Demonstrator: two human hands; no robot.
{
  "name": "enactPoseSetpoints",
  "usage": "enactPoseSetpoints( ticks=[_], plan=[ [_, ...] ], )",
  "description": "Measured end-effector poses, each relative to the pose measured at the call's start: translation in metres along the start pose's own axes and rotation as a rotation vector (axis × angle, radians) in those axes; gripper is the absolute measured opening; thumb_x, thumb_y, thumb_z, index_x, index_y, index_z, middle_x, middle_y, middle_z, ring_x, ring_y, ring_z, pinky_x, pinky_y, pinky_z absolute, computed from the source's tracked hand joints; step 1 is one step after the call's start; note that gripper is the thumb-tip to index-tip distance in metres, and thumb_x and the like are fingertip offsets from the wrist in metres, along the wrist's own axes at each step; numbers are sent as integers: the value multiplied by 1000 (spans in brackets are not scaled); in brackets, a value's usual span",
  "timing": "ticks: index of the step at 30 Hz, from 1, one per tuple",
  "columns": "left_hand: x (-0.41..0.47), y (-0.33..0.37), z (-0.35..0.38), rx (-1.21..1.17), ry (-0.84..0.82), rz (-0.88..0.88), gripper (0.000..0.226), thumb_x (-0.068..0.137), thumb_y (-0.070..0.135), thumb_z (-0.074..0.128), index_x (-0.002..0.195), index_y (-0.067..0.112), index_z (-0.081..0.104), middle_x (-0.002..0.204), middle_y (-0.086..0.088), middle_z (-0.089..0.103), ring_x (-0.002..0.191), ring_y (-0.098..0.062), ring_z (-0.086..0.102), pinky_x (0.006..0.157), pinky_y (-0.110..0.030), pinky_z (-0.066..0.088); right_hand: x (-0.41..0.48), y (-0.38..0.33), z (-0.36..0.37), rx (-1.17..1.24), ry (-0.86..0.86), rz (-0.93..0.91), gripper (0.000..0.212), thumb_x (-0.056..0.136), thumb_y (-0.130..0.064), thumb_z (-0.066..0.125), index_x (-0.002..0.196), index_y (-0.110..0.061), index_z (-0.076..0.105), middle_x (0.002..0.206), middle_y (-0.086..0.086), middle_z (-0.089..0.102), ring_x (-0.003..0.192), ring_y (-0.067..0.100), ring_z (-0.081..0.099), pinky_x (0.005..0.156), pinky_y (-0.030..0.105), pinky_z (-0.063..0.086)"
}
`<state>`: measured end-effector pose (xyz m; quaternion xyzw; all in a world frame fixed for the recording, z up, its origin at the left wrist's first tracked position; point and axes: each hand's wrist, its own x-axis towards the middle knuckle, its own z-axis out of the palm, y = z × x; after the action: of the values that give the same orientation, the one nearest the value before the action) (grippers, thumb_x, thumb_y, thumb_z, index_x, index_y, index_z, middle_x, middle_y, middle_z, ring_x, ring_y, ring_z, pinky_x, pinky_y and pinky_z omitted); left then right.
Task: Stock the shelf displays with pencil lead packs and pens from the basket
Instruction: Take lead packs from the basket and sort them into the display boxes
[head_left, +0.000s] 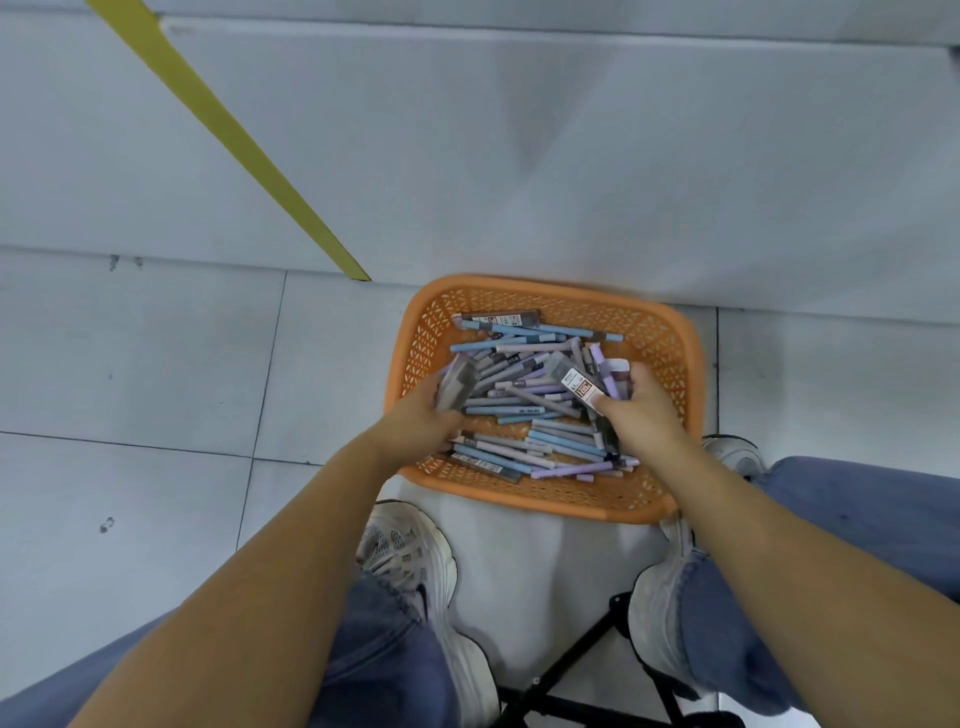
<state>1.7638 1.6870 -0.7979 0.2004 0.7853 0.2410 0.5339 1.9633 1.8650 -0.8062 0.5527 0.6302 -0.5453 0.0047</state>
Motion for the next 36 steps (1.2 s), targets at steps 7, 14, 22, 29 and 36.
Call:
enactPoseSetpoints(
  ticks=[7, 14, 22, 29, 36],
  plan=[
    [0, 20, 26, -499, 79, -23, 20, 83, 23, 82, 101, 20, 73, 85, -3, 75, 73, -15, 68, 59, -23, 57, -3, -17, 11, 77, -223, 25, 31, 86, -18, 71, 108, -37, 59, 110, -11, 67, 99, 11, 64, 85, 36, 52],
    [14, 40, 37, -730, 156, -80, 16, 86, 20, 79, 97, 11, 72, 77, -2, 77, 62, -11, 71, 60, -27, 60, -2, -25, 25, 102, -316, 31, 28, 84, -35, 73, 110, -35, 62, 102, -15, 70, 93, 7, 65, 80, 32, 52],
    [-5, 13, -11, -775, 256, -10, 16, 86, 13, 78, 99, 10, 69, 88, -9, 77, 74, -21, 74, 67, -34, 62, 8, -22, 7, -292, 101, -284, 10, 100, -22, 47, 102, -24, 56, 87, -2, 64, 75, 19, 64, 58, 28, 47],
    [-46, -24, -41, -762, 304, 19, 18, 93, 20, 70, 108, 12, 67, 82, -4, 73, 63, -11, 68, 55, -22, 54, -17, -21, 85, -535, -543, -227, 21, 99, -23, 49, 118, -14, 54, 108, 8, 67, 99, 25, 63, 79, 36, 50],
    [-58, -58, -37, -892, 258, -105, 22, 90, 17, 70, 109, 7, 71, 106, -6, 78, 87, -15, 71, 85, -38, 56, -22, -2, 106, -639, -470, -244, 38, 88, -30, 67, 124, -20, 60, 126, 5, 58, 115, 25, 55, 85, 25, 39]
  ],
)
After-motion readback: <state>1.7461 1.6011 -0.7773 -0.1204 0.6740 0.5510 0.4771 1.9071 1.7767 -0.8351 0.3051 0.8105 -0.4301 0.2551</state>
